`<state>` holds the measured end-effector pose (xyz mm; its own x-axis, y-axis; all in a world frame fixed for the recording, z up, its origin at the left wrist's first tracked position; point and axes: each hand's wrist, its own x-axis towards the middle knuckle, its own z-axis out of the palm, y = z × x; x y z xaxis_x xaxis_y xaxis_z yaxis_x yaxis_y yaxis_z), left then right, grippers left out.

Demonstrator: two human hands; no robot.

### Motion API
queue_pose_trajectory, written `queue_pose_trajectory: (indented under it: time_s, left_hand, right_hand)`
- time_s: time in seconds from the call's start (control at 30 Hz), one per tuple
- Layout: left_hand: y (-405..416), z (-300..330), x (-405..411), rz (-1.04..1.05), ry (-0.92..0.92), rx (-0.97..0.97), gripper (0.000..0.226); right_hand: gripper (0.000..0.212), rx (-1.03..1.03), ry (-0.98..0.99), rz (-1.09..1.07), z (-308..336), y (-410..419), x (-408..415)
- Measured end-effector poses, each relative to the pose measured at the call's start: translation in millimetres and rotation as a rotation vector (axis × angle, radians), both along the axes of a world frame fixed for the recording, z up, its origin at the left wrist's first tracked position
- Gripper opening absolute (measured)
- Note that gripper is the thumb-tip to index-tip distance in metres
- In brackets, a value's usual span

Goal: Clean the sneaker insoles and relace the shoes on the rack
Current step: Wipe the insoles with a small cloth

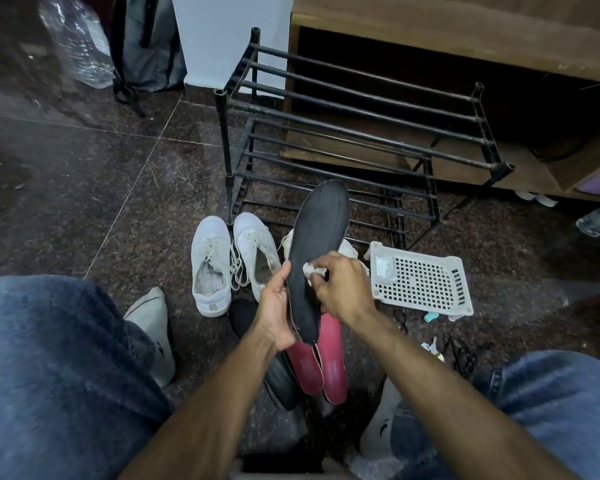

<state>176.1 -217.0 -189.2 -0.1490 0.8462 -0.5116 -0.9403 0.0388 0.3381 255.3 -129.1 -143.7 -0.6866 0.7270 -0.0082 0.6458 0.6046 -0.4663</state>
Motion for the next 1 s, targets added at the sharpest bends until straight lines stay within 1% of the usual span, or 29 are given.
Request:
queue_pose_trajectory:
  time_s: [0.13,0.2,0.27,0.37,0.43,0.5,0.57,0.63,0.7,0.8,0.87,0.93,1.0]
  left_hand:
    - [-1,-3,-11,0.039,-0.003,0.038,0.06]
    - [-1,-4,-13,0.053,-0.006,0.037,0.061]
    - [0,-2,-9,0.04,-0.019,0.037,0.061]
    - [1,0,2,0.008,-0.03,0.029,0.053]
    - [0,1,3,-0.002,-0.031,0.032,0.052]
    - [-2,1,0,0.008,-0.036,0.035,0.056]
    - [-3,-1,-5,0.04,-0.027,0.045,0.06]
    - [-3,-3,-5,0.049,-0.023,0.046,0.061]
    - [-2,-3,0,0.034,-0.033,0.05,0.06]
    - [0,1,7,0.003,-0.038,0.041,0.051]
    - [0,6,8,0.001,-0.01,0.025,0.047]
    - [-1,7,5,-0.004,-0.031,0.033,0.05]
    - [-4,6,0,0.003,-0.02,0.025,0.057]
  right_hand:
    - [0.023,-0.191,0.016,0.213,-5,-37,22]
    - [0.023,-0.195,-0.012,0.286,-4,-44,32]
    - [0.023,-0.123,-0.01,0.261,-2,-34,28]
    - [0.022,0.029,0.049,0.066,4,-11,9]
    - [0.021,0.016,0.079,-0.009,4,-6,2]
    - [0.022,-0.079,0.093,0.061,2,-19,6]
    - [0.021,-0.178,0.096,0.207,3,-42,17]
    - [0.02,-0.168,0.061,0.305,4,-52,27]
    - [0.021,-0.085,0.051,0.273,5,-39,22]
    - [0.022,0.036,0.043,0.059,7,-8,4]
    - [0.024,0.044,0.05,-0.029,8,1,-1]
    - [0.023,-0.001,0.081,0.026,8,-6,3]
    - [0.021,-0.065,0.095,0.199,8,-29,15]
